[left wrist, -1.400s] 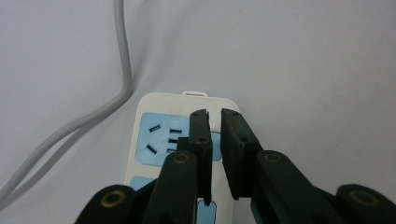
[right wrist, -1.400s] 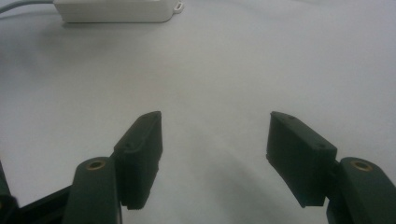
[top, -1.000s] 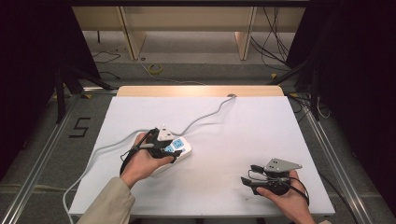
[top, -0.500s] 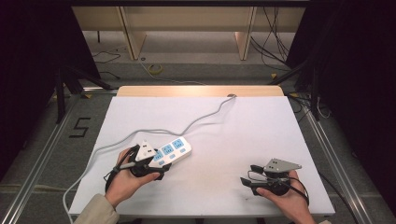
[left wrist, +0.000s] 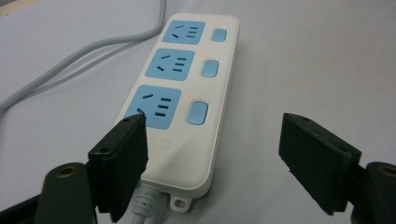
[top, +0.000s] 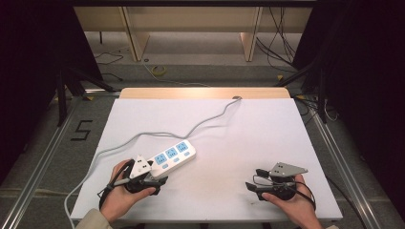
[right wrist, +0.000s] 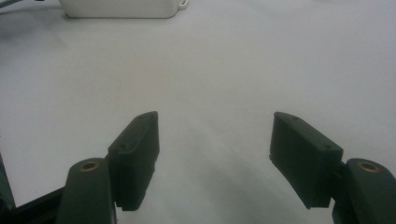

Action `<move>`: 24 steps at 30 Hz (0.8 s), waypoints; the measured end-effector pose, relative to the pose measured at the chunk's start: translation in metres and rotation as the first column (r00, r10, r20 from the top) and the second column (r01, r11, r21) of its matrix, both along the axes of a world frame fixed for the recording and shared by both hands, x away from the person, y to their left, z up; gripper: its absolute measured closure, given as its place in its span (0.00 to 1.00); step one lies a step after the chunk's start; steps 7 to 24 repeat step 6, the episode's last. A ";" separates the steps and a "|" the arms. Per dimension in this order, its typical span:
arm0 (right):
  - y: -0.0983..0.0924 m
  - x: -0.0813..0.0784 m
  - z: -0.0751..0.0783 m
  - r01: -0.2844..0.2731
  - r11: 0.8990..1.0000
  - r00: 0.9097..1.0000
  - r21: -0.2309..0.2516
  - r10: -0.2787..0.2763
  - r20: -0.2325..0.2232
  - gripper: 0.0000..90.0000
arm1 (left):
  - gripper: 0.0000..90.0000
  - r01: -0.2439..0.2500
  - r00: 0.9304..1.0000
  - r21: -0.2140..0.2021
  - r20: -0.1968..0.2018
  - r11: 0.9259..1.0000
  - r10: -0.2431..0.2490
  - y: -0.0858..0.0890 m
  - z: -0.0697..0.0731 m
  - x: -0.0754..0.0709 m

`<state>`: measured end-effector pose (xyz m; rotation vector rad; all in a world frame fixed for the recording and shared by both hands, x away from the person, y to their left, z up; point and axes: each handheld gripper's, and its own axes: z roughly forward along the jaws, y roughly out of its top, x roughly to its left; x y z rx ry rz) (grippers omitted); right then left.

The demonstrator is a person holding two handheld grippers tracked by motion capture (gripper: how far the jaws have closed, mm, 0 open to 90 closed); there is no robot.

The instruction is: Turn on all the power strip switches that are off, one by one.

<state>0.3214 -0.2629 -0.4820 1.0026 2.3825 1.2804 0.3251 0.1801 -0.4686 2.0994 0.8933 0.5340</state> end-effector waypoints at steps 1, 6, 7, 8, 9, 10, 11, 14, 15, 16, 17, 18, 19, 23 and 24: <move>0.000 0.000 0.000 -0.001 1.000 1.000 -0.001 0.001 -0.001 0.37 | 0.26 0.000 1.000 0.007 0.003 1.000 0.000 0.000 0.000 0.000; 0.000 0.000 -0.001 0.001 1.000 1.000 -0.001 -0.001 -0.007 0.37 | 0.26 0.014 1.000 0.014 0.008 1.000 -0.015 -0.006 -0.001 0.000; 0.000 0.000 -0.001 0.001 1.000 1.000 -0.001 -0.001 -0.007 0.37 | 0.26 0.014 1.000 0.014 0.008 1.000 -0.015 -0.006 -0.001 0.000; 0.000 0.000 -0.001 0.001 1.000 1.000 -0.001 -0.001 -0.007 0.37 | 0.26 0.014 1.000 0.014 0.008 1.000 -0.015 -0.006 -0.001 0.000; 0.000 0.000 -0.001 0.001 1.000 1.000 -0.001 -0.001 -0.007 0.37 | 0.26 0.014 1.000 0.014 0.008 1.000 -0.015 -0.006 -0.001 0.000; 0.000 0.000 -0.001 0.001 1.000 1.000 -0.001 -0.001 -0.007 0.37 | 0.26 0.014 1.000 0.014 0.008 1.000 -0.015 -0.006 -0.001 0.000; 0.000 0.000 -0.001 0.001 1.000 1.000 -0.001 -0.001 -0.007 0.37 | 0.26 0.014 1.000 0.014 0.008 1.000 -0.015 -0.006 -0.001 0.000; 0.000 0.000 -0.001 0.001 1.000 1.000 -0.001 -0.001 -0.007 0.37 | 0.26 0.014 1.000 0.014 0.008 1.000 -0.015 -0.006 -0.001 0.000; 0.000 0.000 -0.001 0.001 1.000 1.000 -0.001 -0.001 -0.007 0.37 | 0.26 0.014 1.000 0.014 0.008 1.000 -0.015 -0.006 -0.001 0.000; 0.000 0.000 -0.001 0.001 1.000 1.000 -0.001 -0.001 -0.007 0.37 | 0.26 0.014 1.000 0.014 0.008 1.000 -0.015 -0.006 -0.001 0.000; 0.000 0.000 -0.001 0.001 1.000 1.000 -0.001 -0.001 -0.007 0.37 | 0.26 0.014 1.000 0.014 0.008 1.000 -0.015 -0.006 -0.001 0.000; 0.000 0.000 -0.001 0.001 1.000 1.000 -0.001 -0.001 -0.007 0.37 | 0.26 0.014 1.000 0.014 0.008 1.000 -0.015 -0.006 -0.001 0.000; 0.000 0.000 -0.001 0.001 1.000 1.000 -0.001 -0.001 -0.007 0.37 | 0.26 0.014 1.000 0.014 0.008 1.000 -0.015 -0.006 -0.001 0.000; 0.000 0.000 -0.001 0.001 1.000 1.000 -0.001 -0.001 -0.007 0.37 | 0.26 0.014 1.000 0.014 0.008 1.000 -0.015 -0.006 -0.001 0.000; 0.000 0.000 -0.001 0.001 1.000 1.000 -0.001 -0.001 -0.007 0.37 | 0.26 0.014 1.000 0.014 0.008 1.000 -0.015 -0.006 -0.001 0.000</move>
